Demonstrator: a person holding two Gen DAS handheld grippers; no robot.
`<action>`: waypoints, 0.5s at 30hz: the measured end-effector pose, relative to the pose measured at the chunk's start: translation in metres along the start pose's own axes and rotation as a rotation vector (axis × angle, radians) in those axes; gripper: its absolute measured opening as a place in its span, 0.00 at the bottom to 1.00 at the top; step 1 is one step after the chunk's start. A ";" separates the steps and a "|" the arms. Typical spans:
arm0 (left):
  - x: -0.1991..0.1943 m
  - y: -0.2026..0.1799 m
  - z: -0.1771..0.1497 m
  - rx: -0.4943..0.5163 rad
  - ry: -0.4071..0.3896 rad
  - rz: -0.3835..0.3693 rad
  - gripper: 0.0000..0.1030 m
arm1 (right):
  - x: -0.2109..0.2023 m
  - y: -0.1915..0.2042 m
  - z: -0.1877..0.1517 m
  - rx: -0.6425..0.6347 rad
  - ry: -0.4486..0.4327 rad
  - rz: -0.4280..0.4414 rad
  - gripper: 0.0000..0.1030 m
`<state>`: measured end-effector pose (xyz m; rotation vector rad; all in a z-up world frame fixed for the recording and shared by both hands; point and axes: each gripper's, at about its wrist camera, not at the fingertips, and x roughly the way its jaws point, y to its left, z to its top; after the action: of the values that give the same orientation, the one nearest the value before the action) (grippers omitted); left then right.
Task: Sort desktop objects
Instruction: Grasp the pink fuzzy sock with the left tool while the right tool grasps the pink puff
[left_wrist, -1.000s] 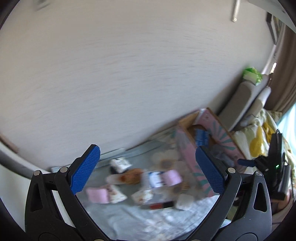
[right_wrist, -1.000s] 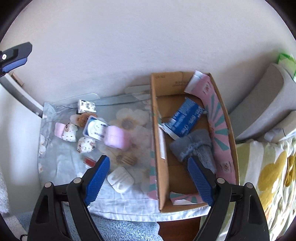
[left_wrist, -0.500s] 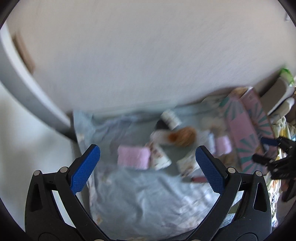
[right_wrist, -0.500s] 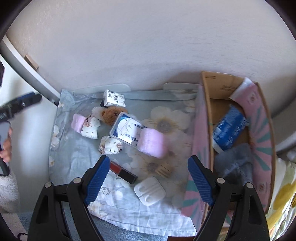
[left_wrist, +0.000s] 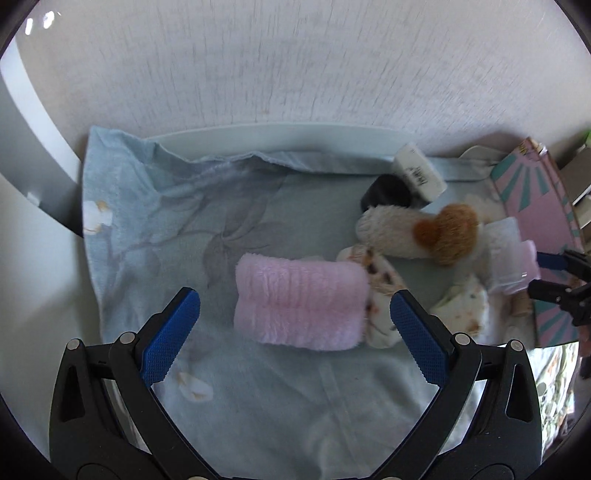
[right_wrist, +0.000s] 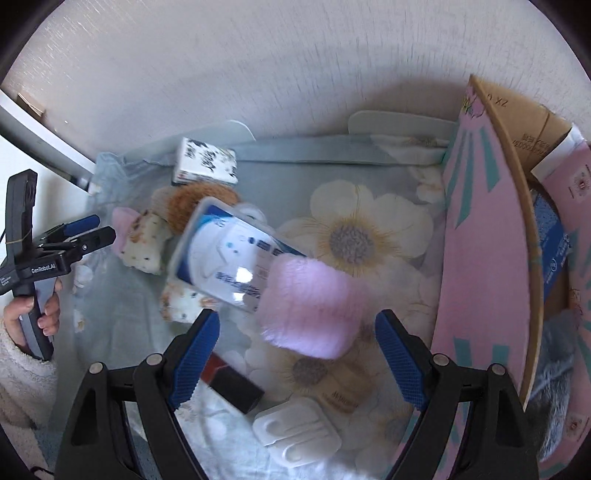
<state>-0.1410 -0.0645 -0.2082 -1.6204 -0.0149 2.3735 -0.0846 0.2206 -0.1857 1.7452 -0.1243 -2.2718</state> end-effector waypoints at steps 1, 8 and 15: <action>0.003 0.000 -0.001 0.003 0.005 -0.002 0.99 | 0.002 -0.001 0.000 -0.003 0.001 -0.001 0.80; 0.020 0.017 -0.012 -0.075 0.018 -0.087 0.97 | 0.015 -0.009 -0.004 0.006 0.000 0.014 0.48; 0.011 0.003 -0.020 0.004 -0.015 -0.032 0.43 | 0.010 -0.005 -0.006 0.024 -0.042 0.000 0.21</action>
<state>-0.1268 -0.0679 -0.2259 -1.5883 -0.0388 2.3607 -0.0826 0.2233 -0.1981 1.7097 -0.1605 -2.3168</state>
